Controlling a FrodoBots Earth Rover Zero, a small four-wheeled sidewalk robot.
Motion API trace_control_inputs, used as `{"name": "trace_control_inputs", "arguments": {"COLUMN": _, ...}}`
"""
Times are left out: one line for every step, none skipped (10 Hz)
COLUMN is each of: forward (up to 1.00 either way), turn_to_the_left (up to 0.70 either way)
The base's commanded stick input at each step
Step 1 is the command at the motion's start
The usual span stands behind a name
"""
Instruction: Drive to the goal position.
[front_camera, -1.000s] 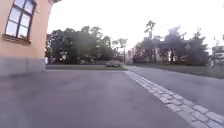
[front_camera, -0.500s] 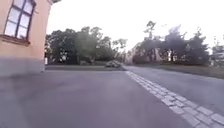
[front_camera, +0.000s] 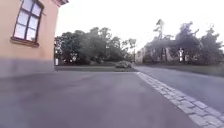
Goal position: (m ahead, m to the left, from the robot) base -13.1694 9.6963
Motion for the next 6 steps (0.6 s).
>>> {"name": "trace_control_inputs", "arguments": {"forward": 0.5, "turn_to_the_left": 0.5}}
{"name": "trace_control_inputs", "arguments": {"forward": 0.5, "turn_to_the_left": 0.5}}
{"name": "trace_control_inputs", "arguments": {"forward": 0.5, "turn_to_the_left": 0.5}}
{"name": "trace_control_inputs", "arguments": {"forward": 0.5, "turn_to_the_left": 0.5}}
{"name": "trace_control_inputs", "arguments": {"forward": 0.5, "turn_to_the_left": 0.5}}
{"name": "trace_control_inputs", "arguments": {"forward": 0.5, "turn_to_the_left": 0.5}}
